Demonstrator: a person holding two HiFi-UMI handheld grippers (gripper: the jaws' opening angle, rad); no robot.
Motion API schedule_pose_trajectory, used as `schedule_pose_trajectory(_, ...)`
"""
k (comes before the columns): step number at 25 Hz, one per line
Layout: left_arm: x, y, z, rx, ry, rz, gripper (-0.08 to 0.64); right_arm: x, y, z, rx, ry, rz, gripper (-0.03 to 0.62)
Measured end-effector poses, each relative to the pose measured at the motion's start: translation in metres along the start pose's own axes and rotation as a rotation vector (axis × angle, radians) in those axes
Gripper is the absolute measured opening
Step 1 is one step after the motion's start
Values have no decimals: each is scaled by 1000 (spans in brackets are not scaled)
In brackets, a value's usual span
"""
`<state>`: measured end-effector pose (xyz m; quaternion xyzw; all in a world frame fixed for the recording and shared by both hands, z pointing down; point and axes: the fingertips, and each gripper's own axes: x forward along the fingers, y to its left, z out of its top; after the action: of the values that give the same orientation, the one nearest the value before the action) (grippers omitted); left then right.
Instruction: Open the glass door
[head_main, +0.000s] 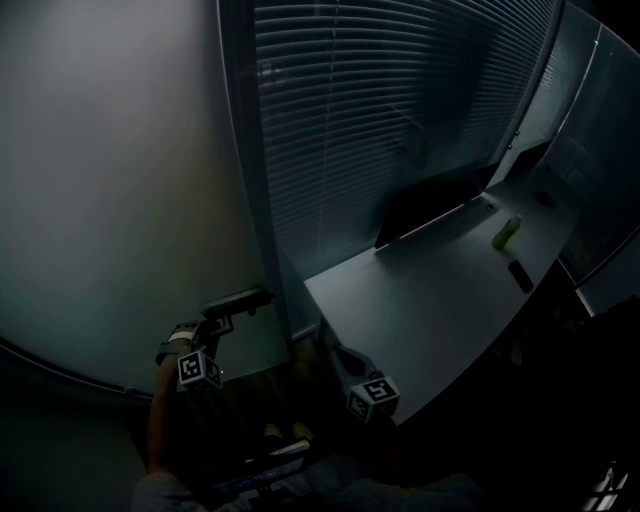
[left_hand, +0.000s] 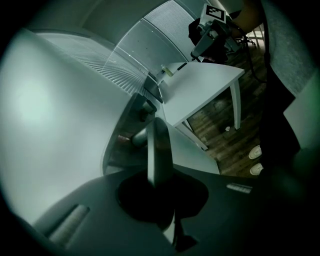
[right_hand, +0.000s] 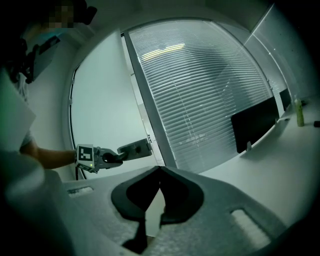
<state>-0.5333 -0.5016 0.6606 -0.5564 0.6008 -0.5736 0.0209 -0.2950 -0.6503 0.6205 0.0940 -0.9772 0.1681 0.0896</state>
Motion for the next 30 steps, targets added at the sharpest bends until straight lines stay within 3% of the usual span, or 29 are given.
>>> schedule_pose_trajectory(7, -9, -9, 4, 13, -15, -5, 3, -12, 0, -3, -4, -9, -15, 2)
schedule_pose_trajectory(14, -42, -12, 14, 39, -20, -17, 3, -44, 29, 14, 16, -13, -37, 2)
schedule_pose_trajectory(30, -80, -59, 30, 98, -89, -48, 3, -102, 63, -15, 12, -61, -116, 2)
